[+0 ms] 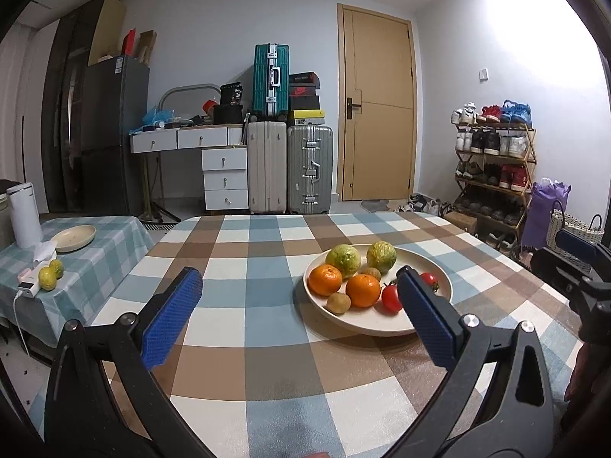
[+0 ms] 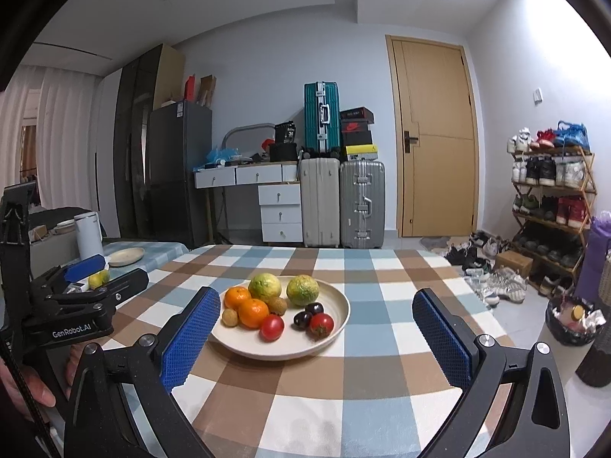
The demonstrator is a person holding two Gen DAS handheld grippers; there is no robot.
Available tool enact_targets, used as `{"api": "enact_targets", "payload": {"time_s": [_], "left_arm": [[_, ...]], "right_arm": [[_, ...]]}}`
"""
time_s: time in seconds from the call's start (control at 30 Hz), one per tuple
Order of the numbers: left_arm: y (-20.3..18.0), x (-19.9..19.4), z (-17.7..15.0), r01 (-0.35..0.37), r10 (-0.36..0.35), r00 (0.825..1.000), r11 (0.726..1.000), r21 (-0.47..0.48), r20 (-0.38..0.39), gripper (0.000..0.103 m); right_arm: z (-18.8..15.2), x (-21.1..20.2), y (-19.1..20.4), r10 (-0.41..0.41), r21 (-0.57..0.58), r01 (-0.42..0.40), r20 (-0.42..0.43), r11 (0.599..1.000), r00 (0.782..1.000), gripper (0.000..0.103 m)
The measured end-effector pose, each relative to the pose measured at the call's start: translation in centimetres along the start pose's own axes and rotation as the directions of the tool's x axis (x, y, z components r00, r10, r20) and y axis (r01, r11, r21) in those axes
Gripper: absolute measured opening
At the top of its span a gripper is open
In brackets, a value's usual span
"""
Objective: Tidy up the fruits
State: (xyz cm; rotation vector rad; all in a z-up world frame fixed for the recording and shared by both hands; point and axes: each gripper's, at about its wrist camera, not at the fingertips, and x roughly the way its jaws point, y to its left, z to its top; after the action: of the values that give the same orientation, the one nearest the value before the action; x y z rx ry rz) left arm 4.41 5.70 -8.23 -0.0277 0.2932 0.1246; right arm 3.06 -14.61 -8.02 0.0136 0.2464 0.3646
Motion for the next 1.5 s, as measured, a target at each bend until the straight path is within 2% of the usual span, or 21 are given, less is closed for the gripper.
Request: {"api": "enact_targets", "payload": {"time_s": [0.13,0.3,0.5,1.5], "left_arm": [[-0.2,0.5,0.1,-0.006,0.006,0.999,1.000,0.013,-0.038,0.102],[-0.4,0.6,0.1,0.005,-0.004,0.999,1.000,0.022,-0.041,0.102],[-0.4,0.8,0.1,0.006,-0.005,0.999,1.000,0.021,-0.045,0.102],[-0.3,0.4,0.1,0.011,-0.010,1.000,1.000,0.020,-0.029,0.102]], "right_arm": [[-0.1,0.6,-0.1,0.003,0.000,-0.003,-0.023,1.000,1.000,0.103],[-0.3,1.8,-0.1,-0.022,-0.008,0.021,-0.089,1.000,0.996,0.103],[-0.4,1.7,0.3,0.004,-0.038,-0.007,-0.075,0.999,0.997,0.103],[-0.5,1.7,0.5,0.011,-0.031,-0.013,-0.075,0.999,0.997,0.103]]}}
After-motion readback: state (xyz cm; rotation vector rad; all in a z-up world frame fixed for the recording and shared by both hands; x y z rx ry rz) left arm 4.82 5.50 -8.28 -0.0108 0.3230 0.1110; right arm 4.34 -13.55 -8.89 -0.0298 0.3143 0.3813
